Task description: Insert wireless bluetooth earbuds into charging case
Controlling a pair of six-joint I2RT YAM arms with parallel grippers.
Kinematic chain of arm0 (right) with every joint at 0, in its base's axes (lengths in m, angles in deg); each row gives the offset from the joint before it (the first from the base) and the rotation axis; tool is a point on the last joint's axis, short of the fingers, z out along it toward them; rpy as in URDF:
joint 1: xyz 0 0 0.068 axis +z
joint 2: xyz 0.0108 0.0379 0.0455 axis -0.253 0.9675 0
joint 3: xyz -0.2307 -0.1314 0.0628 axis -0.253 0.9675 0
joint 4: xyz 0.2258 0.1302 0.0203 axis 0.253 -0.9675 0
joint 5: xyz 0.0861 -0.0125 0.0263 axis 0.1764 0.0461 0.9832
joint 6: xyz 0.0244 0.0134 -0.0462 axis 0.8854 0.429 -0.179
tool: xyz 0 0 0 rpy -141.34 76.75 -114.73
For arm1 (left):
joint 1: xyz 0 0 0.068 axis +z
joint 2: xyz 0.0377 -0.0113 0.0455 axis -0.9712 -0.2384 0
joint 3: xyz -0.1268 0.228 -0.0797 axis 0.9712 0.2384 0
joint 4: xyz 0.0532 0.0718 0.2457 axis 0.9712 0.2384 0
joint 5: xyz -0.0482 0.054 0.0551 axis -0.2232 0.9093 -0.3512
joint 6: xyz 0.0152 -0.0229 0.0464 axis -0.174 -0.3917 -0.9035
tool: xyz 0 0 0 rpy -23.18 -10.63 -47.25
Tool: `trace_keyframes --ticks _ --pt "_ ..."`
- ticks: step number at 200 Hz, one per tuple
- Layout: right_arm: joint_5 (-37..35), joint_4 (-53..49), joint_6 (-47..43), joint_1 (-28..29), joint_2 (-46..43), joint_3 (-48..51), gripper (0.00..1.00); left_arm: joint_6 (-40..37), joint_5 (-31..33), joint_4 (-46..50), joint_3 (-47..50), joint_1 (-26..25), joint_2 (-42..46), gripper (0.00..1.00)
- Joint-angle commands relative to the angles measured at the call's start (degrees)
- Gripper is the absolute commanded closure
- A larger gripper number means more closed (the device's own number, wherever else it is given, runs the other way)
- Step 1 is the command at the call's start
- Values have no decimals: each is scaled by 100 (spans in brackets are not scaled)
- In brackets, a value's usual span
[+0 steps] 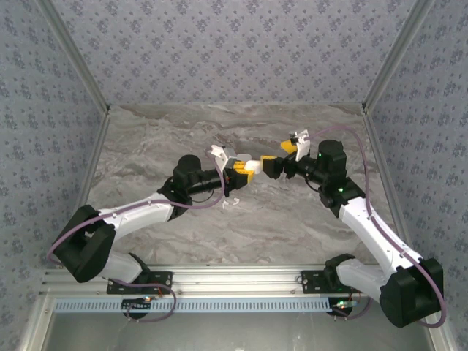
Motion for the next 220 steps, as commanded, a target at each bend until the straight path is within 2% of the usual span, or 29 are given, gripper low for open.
trace_keyframes --ticks 1,47,157,220 --pt "334 -74 -107 -29 -75 -186 0 -120 -88 -89 -98 -56 140 100" --pt "741 -58 -428 106 -167 160 0 -107 -26 -42 -111 -60 165 100" --pt "286 -101 -434 111 73 97 0 -169 -87 -3 -122 -127 176 100" --pt "346 -162 -399 -53 216 -147 0 -304 -98 125 -112 -163 242 100"
